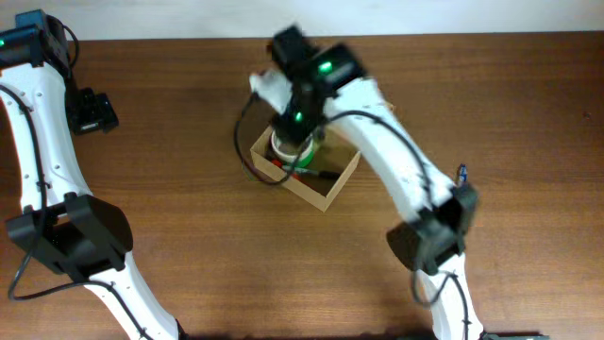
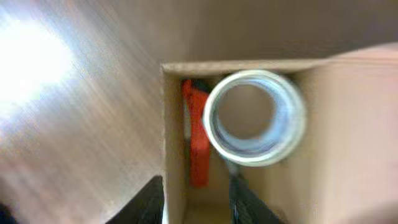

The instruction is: Pack container

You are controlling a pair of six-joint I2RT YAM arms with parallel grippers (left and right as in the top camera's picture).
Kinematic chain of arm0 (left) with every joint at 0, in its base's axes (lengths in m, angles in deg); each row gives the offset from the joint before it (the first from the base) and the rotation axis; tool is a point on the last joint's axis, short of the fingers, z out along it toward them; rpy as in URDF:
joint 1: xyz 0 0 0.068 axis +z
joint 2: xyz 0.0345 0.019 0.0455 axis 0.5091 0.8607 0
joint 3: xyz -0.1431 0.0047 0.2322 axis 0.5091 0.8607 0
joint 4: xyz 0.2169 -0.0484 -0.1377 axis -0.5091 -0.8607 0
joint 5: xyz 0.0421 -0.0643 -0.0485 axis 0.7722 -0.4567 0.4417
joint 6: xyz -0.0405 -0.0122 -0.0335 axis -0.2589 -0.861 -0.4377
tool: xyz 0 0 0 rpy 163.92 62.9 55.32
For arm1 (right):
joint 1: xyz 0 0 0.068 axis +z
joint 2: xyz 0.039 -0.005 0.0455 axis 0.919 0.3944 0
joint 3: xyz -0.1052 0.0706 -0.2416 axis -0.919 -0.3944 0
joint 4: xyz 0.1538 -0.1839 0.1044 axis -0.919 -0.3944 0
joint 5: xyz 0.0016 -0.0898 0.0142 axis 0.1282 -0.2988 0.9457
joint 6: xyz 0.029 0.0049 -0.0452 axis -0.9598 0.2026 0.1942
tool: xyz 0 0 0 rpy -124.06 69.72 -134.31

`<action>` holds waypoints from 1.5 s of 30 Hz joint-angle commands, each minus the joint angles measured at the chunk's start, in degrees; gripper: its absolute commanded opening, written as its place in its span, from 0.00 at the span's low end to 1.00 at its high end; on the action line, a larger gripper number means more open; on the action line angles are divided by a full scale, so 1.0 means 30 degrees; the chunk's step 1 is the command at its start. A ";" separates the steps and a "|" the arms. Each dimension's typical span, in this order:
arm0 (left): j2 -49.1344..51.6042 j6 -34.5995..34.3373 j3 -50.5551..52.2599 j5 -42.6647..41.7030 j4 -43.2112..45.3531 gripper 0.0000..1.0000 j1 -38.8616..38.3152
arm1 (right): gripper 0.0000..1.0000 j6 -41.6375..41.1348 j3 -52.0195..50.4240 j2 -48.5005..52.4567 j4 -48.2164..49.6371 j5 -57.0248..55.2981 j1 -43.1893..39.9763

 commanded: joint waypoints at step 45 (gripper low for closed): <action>-0.0015 0.4539 0.0080 -1.1934 0.4758 0.38 -0.1654 | 0.04 -1.2342 -1.8833 -0.5421 1.1679 0.4830 -1.1081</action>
